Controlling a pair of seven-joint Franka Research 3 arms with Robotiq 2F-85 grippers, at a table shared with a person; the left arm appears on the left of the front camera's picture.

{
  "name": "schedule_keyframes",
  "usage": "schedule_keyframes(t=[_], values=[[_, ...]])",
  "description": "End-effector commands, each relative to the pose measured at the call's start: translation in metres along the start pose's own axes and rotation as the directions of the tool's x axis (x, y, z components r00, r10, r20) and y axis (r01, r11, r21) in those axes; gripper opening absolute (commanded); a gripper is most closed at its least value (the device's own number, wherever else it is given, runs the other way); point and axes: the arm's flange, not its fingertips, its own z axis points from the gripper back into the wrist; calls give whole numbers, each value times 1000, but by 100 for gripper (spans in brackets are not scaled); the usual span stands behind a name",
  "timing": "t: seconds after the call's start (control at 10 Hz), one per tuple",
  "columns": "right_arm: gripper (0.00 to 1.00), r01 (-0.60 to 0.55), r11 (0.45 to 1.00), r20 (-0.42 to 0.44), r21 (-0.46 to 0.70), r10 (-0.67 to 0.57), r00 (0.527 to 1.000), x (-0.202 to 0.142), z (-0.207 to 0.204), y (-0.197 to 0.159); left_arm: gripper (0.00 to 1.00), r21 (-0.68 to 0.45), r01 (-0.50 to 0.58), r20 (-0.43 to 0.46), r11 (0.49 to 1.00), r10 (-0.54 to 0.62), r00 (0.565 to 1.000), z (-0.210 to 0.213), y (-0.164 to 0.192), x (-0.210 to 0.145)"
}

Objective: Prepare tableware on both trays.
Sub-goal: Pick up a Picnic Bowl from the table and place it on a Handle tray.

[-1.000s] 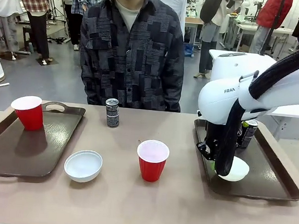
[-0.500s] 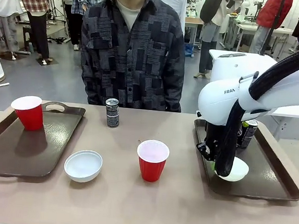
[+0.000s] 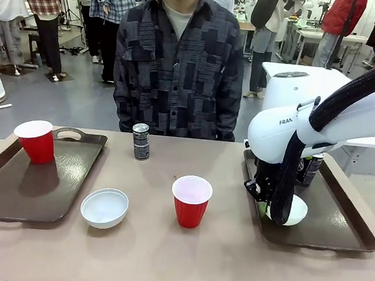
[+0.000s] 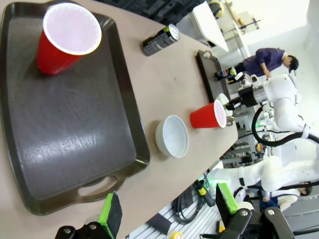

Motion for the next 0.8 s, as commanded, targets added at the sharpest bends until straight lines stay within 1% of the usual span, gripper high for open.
schedule_keyframes(t=[0.0,0.1,0.2,0.3,0.4,0.7], values=[[59,-39,999,-13,-1,39,999,3,-17,-3,100,-20,18,13,1000,-18,1000,1,1,0],[63,-37,999,-10,-3,37,999,2,-15,-2,100,-20,18,13,1000,-18,1000,1,1,0],[79,-23,1000,-10,-9,23,1000,-2,-8,-2,100,-20,18,13,1000,-18,1000,1,1,0],[83,-14,1000,1,-16,14,1000,-7,1,-3,100,-20,18,13,1000,-18,1000,1,1,0],[99,0,1000,8,-29,0,1000,-13,11,-4,100,-20,18,13,1000,-18,1000,1,1,0],[100,27,998,36,-57,-25,999,-27,46,-5,100,-20,18,13,1000,-18,1000,1,1,0]])
